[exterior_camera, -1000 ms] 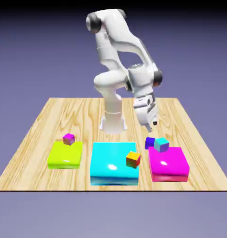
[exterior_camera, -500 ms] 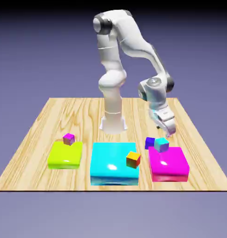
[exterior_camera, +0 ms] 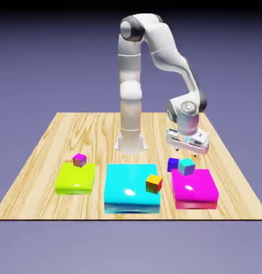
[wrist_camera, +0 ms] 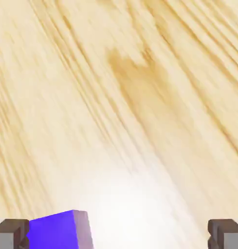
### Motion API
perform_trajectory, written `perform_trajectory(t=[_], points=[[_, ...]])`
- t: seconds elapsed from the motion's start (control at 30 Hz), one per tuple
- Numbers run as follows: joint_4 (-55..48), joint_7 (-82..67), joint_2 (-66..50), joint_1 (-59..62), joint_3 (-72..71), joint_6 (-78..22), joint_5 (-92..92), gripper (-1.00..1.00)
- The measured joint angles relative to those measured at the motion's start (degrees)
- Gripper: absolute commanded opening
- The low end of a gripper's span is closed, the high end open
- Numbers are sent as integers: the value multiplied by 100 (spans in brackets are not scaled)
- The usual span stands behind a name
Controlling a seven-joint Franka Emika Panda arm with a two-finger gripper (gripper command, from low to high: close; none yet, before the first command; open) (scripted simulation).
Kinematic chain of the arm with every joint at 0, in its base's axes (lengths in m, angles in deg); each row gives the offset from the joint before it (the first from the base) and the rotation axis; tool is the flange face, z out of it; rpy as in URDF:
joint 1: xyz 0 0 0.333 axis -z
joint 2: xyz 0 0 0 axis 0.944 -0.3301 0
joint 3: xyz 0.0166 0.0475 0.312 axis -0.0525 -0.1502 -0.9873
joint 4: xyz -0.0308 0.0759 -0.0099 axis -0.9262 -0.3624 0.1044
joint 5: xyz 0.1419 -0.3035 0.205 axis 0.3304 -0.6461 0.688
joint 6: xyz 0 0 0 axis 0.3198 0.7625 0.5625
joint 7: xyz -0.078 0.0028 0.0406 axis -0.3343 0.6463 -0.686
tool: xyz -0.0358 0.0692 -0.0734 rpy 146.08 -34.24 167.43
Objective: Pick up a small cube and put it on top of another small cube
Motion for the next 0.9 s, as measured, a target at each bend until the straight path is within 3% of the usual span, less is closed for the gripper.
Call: perform_trajectory(t=[0.3, 0.73, 0.77, 0.9], points=[[174, -1678, -78, -802, 1502, -254, -11, 0], [-212, -3897, -2183, 155, -447, -535, 3225, 0], [-226, -3977, -2259, 188, -518, -545, 3343, -100], [-166, -3625, -1936, 46, -218, -502, 2830, -100]])
